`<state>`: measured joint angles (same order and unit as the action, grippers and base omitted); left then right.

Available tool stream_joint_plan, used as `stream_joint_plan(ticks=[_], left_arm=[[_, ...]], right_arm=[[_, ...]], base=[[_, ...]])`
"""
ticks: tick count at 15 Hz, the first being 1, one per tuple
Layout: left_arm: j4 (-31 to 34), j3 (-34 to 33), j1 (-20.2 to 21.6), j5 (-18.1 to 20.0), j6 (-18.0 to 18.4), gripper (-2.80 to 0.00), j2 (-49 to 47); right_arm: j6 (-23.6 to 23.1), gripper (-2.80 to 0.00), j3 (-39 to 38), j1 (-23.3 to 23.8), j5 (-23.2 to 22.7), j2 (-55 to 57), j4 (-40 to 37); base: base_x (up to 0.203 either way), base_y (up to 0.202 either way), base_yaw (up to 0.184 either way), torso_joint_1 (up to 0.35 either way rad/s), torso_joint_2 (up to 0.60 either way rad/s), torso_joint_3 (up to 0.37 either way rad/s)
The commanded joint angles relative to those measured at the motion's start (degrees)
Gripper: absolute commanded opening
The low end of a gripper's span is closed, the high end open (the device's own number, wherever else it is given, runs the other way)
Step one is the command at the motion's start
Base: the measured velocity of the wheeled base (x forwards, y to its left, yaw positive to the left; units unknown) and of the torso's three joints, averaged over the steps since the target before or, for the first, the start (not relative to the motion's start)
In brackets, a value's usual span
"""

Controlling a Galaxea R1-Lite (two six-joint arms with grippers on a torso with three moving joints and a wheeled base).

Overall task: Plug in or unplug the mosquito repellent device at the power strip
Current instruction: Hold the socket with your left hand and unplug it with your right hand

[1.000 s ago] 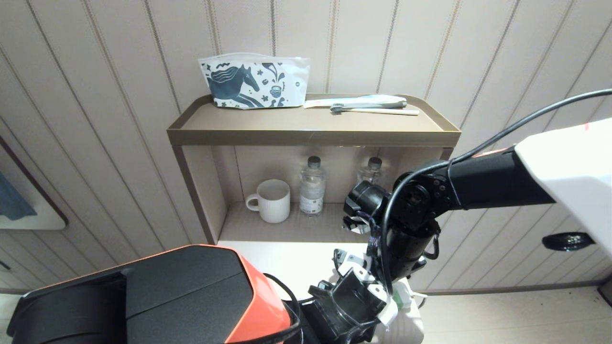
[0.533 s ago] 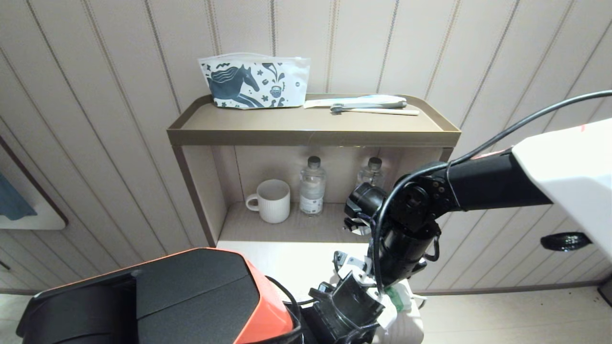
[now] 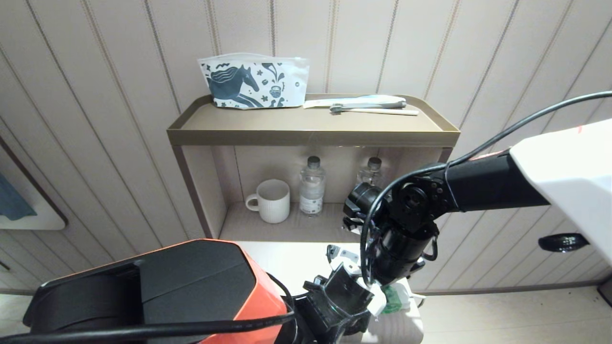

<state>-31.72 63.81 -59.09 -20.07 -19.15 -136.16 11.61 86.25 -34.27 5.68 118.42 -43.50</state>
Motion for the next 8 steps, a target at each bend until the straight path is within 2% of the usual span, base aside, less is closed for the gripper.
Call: stream_joint_plan(ticks=[1, 8], left_arm=[[-1.18, 0.00, 0.16, -0.24, -0.06, -2.80, -0.46], [-1.32, -1.87, 2.48, -0.24, -0.02, -2.80, -0.28]], right_arm=[[0.00, -2.80, 0.11, -0.10, 0.03, 0.46, -0.36], [0.00, -2.80, 0.50, 0.08, 0.03, 1.35, -0.27]], base=[[0.000, 0.000, 0.000, 0.000, 0.00, 0.000], [0.000, 0.000, 0.000, 0.000, 0.00, 0.000]])
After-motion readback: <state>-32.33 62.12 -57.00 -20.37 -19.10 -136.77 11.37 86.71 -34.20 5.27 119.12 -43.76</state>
